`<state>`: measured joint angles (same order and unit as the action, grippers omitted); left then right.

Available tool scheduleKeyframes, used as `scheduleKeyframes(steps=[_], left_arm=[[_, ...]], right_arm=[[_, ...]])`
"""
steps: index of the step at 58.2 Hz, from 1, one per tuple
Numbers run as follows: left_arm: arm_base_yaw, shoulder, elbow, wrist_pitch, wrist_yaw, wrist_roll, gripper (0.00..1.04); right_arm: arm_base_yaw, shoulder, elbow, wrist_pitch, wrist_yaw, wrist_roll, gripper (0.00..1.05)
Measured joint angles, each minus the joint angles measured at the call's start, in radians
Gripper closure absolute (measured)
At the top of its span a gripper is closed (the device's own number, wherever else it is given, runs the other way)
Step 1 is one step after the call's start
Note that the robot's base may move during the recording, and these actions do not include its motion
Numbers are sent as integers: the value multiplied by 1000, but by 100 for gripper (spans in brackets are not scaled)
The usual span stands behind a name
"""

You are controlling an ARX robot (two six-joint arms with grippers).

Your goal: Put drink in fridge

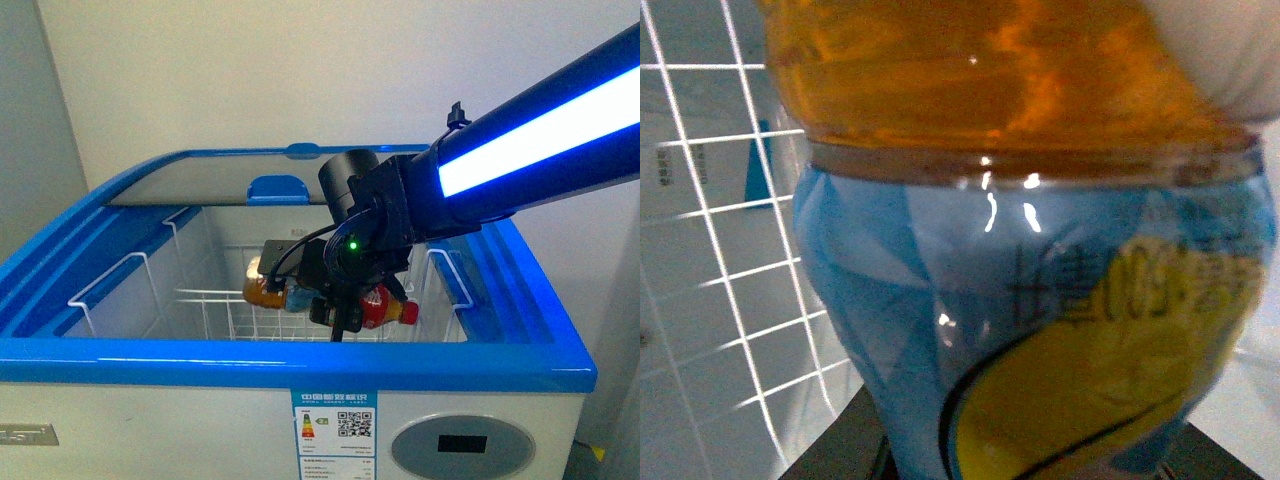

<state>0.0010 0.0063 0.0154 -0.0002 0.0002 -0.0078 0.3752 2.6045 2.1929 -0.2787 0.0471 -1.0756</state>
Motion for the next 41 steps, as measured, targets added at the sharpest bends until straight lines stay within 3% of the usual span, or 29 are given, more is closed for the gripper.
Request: scheduleKeyframes(steps=[19, 23, 28, 41], left_arm=[[0, 0, 0, 0, 0, 0, 102], [0, 0, 0, 0, 0, 0, 102], [0, 0, 0, 0, 0, 0, 95], [0, 0, 0, 0, 0, 0, 56]], right_arm=[[40, -2, -165, 86, -3, -2, 68], [40, -10, -178, 98, -7, 3, 58], [40, -20, -192, 105, -10, 6, 48], [37, -111, -241, 116, -50, 18, 10]])
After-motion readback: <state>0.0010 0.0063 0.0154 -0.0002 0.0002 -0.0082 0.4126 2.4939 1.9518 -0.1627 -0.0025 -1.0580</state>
